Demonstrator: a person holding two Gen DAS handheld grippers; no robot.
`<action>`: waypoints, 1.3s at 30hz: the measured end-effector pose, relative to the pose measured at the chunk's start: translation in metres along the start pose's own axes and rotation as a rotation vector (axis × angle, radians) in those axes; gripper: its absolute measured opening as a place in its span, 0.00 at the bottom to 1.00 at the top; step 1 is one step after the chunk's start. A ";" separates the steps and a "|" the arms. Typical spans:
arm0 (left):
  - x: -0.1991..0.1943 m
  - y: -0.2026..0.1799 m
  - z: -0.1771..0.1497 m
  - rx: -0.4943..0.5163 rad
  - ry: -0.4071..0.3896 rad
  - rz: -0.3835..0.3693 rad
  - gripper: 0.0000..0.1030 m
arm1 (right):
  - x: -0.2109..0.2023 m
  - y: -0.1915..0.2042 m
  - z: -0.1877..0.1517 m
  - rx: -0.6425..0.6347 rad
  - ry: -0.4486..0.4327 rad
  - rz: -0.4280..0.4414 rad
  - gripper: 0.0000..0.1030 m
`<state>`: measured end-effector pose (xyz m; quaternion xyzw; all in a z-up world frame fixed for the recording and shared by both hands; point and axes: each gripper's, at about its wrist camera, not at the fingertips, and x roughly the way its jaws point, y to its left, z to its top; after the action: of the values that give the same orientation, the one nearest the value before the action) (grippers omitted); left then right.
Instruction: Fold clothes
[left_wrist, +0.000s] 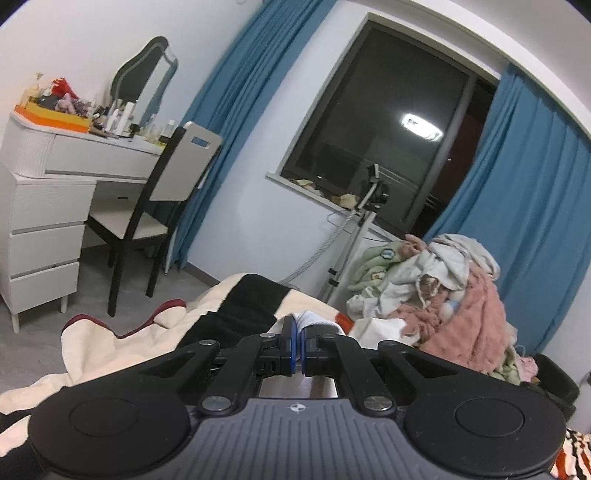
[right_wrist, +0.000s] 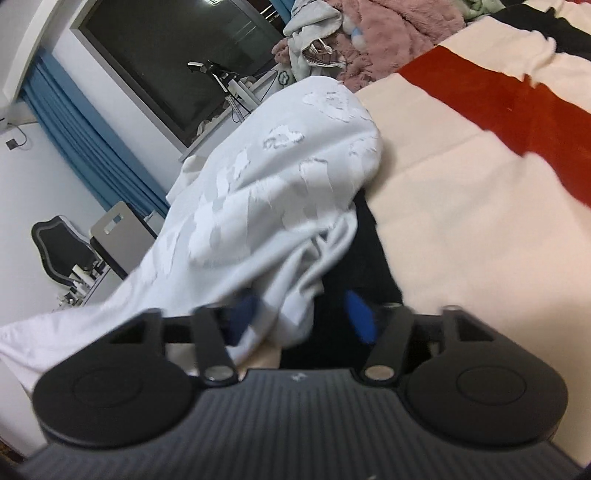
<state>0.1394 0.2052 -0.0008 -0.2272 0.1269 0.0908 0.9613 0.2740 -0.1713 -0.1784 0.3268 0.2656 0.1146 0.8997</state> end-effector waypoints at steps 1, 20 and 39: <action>0.004 0.002 0.001 -0.006 0.002 0.003 0.02 | -0.001 -0.001 0.003 0.012 0.007 0.000 0.15; -0.104 0.013 0.019 -0.040 -0.088 -0.211 0.02 | -0.253 0.018 0.042 -0.012 -0.185 0.206 0.06; 0.094 -0.052 -0.090 0.373 0.355 0.041 0.03 | -0.142 -0.102 0.023 0.383 0.131 -0.079 0.29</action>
<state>0.2229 0.1289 -0.0836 -0.0558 0.3128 0.0443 0.9471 0.1716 -0.3151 -0.1725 0.4731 0.3533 0.0476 0.8057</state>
